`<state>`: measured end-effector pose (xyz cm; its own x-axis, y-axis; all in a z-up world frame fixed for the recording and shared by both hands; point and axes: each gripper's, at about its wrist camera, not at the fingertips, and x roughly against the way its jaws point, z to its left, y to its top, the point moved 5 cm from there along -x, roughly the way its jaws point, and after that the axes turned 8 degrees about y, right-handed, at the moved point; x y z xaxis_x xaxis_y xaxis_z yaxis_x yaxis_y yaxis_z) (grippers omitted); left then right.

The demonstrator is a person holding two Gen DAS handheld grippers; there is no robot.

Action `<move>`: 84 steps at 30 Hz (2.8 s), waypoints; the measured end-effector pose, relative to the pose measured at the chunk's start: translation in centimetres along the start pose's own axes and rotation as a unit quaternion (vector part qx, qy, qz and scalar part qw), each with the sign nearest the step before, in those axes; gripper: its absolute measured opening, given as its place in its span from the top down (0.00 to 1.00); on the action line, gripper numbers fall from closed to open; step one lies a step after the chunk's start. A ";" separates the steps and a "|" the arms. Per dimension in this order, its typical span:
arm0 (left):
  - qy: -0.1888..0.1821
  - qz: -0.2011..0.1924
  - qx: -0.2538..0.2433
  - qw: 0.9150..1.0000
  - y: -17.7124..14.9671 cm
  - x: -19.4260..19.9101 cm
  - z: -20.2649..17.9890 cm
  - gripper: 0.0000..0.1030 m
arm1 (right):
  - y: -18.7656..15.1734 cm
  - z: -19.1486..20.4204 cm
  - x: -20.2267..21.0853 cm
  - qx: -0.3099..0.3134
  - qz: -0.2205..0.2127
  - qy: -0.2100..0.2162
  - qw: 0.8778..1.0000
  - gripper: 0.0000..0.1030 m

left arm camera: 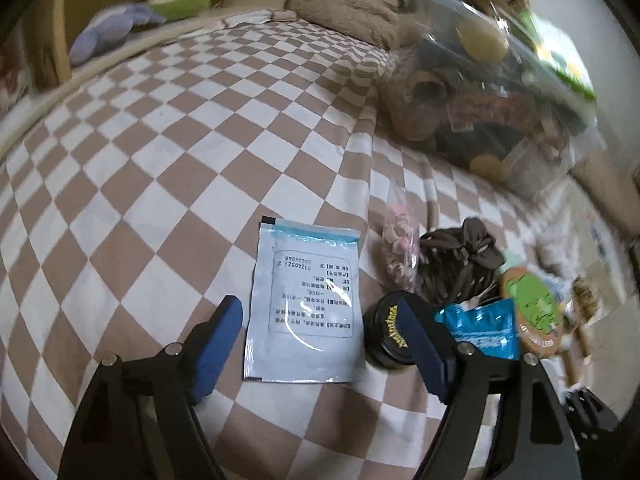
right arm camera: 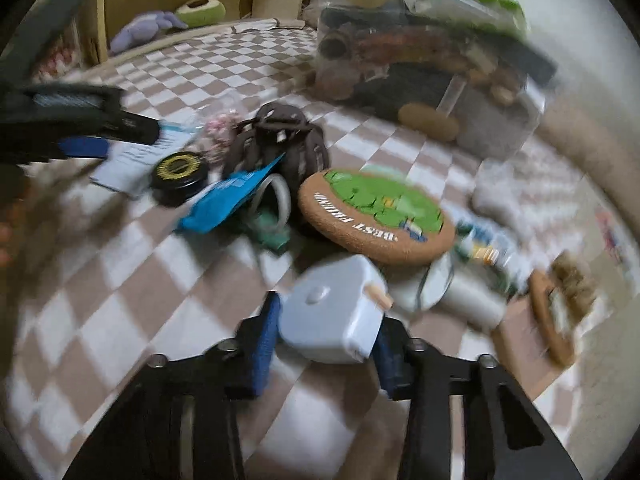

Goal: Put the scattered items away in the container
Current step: 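Position the right gripper around the white tape measure and the left around the sachet, then close the left gripper on the sachet while the right gripper grasps the tape measure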

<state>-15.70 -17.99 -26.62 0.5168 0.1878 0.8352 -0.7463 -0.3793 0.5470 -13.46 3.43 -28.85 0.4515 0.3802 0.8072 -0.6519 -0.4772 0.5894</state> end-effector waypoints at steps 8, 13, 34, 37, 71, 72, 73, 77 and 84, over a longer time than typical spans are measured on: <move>0.035 -0.009 -0.010 0.999 0.4 -1.4 0.8 0.22 | -2.7 0.9 2.5 -0.033 0.014 0.076 0.996 0.69; 0.021 -0.017 -0.009 1.000 0.5 -1.6 0.0 0.14 | -4.5 2.4 3.9 -0.027 0.044 0.116 0.992 0.69; 0.102 -0.015 -0.040 0.994 1.2 -3.5 0.2 0.04 | -7.2 2.4 8.4 -0.059 0.041 0.132 0.989 0.28; 0.114 -0.014 -0.047 0.992 1.0 -3.3 0.6 0.04 | -7.1 0.9 9.0 -0.077 0.030 0.120 0.989 0.28; 0.146 -0.021 -0.061 0.987 -1.5 -1.6 2.2 0.19 | -8.8 0.9 5.5 -0.070 0.019 0.059 0.996 0.22; 0.144 -0.022 -0.067 0.987 -1.6 -1.5 1.9 0.24 | -8.7 0.7 5.6 -0.070 0.017 0.058 0.996 0.28; 0.142 -0.023 -0.069 0.987 -1.6 -1.4 1.7 0.27 | -8.7 0.7 5.7 -0.070 0.015 0.058 0.996 0.30; 0.130 -0.025 -0.072 0.989 -1.6 -1.2 1.3 0.41 | -8.5 0.6 5.8 -0.065 0.011 0.057 0.996 0.44; 0.112 -0.027 -0.056 0.992 -1.5 -0.9 1.3 0.51 | -8.3 0.3 6.0 -0.066 0.008 0.069 0.995 0.44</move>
<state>-14.47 -18.74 -28.24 0.4607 0.4075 0.7885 -0.7678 -0.2627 0.5843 -5.15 9.40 -28.89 0.3589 0.4825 0.7990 -0.7367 -0.3792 0.5599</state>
